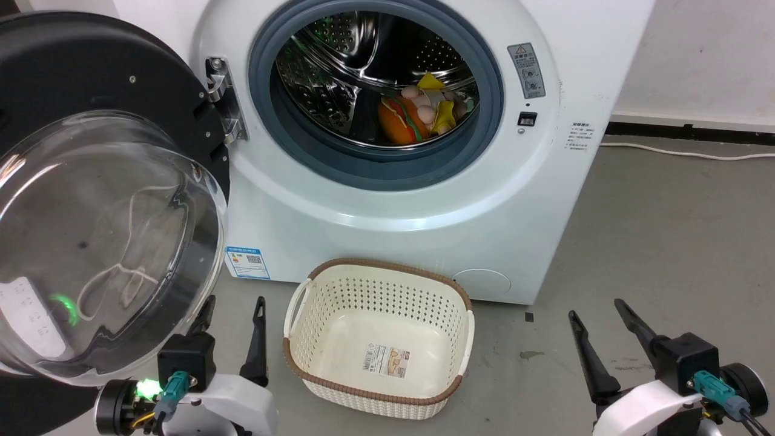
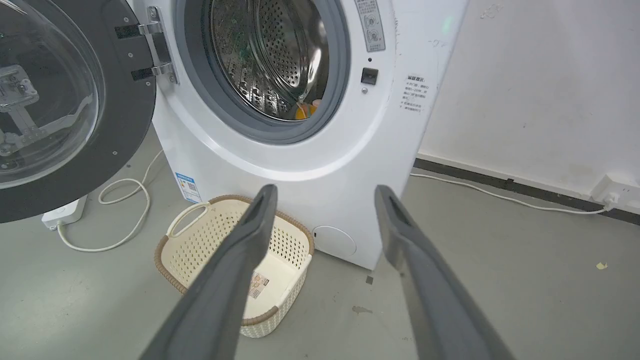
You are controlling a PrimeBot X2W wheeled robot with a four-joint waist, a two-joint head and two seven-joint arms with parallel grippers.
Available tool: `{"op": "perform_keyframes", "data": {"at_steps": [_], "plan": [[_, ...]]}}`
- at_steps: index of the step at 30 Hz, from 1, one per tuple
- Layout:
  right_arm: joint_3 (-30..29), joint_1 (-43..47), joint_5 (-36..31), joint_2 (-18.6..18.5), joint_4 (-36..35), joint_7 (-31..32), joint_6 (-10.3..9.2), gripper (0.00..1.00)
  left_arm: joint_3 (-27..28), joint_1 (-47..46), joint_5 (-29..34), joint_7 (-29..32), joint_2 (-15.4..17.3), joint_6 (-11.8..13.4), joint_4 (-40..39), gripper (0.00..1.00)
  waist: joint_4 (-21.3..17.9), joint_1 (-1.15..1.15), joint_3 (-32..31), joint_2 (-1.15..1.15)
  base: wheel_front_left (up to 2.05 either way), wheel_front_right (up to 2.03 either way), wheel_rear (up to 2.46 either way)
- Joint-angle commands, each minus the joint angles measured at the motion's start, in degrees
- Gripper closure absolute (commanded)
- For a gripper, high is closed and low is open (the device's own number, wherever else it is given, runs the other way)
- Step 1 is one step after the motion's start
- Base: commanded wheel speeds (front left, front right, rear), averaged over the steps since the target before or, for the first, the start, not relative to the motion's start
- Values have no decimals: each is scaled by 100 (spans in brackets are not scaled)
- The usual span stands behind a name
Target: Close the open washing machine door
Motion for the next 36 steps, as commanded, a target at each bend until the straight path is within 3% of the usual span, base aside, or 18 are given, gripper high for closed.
{"op": "perform_keyframes", "data": {"at_steps": [1,15,36], "plan": [[-15,8,34,1,-3,-25,0,0,-14,-4,8,-28,0,6,-11,0,0,0,1,0,0,0,0],[-106,94,83,4,-45,-193,0,0,-170,-10,20,-195,34,51,-49,0,133,0,-21,0,0,0,0],[-3,176,149,8,-90,-444,-1,0,-367,91,-10,-446,153,165,-134,0,873,0,-44,0,0,0,0]]}}
